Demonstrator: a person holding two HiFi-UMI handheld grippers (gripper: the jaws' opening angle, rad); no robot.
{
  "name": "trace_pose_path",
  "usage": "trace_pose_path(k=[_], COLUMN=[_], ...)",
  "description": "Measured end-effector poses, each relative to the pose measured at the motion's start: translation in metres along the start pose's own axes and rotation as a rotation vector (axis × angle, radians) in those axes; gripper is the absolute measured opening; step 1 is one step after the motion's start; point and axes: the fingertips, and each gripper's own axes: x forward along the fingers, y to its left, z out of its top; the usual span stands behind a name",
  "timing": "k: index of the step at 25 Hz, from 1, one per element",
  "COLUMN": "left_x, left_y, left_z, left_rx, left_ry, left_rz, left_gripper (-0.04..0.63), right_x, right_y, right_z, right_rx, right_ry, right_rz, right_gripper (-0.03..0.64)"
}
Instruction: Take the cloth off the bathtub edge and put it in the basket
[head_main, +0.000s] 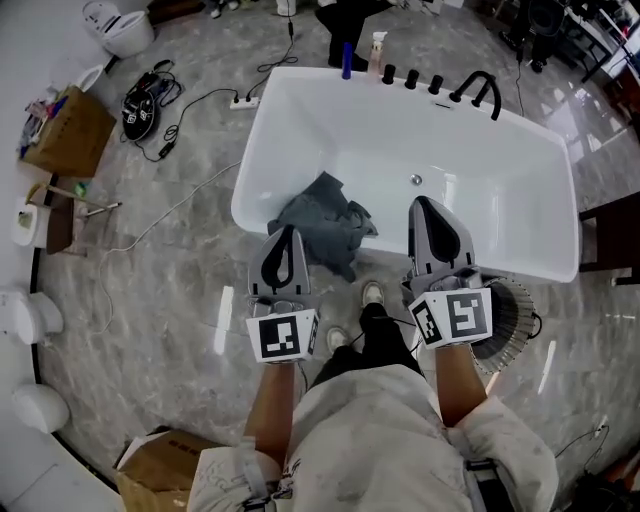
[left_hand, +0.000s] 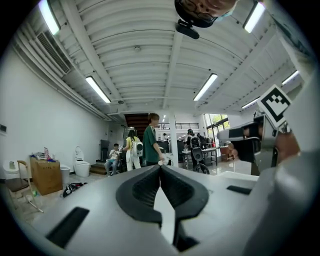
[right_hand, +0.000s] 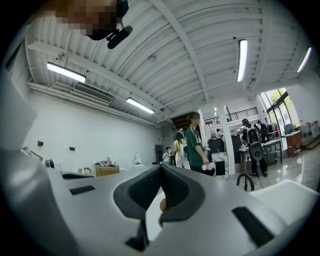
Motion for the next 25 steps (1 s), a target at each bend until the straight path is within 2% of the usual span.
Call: trace_pose_path(k=[7,12,19,25], left_x=[0.065,0.097,0.1,0.101], left_y=[-0.012,-0.014,0.0,-0.003], left_z=[-0.057,-0.105,-0.199,-0.267], left_rx=[-0.02,-0.012,0.021,0.076], left_ry=[0.116,0.212,0.472,0.619], left_rz=[0.005,0.0,0.083,0.036], left_gripper=[0.004,0.005,0.005,0.005], right_x=[0.05,0.083,0.107,0.114], right_y=[-0.052,-0.064,-0.06,-0.059], right_z=[-0.049,-0.095,-0.161,-0.203], right_rx=[0.085,0.122,0.164,0.198], right_ry=[0.089,0.139,0.249,0.325], right_rz=[0.013,0.052,0.12,0.148], right_gripper=[-0.012,-0.012,-0.012,-0.012])
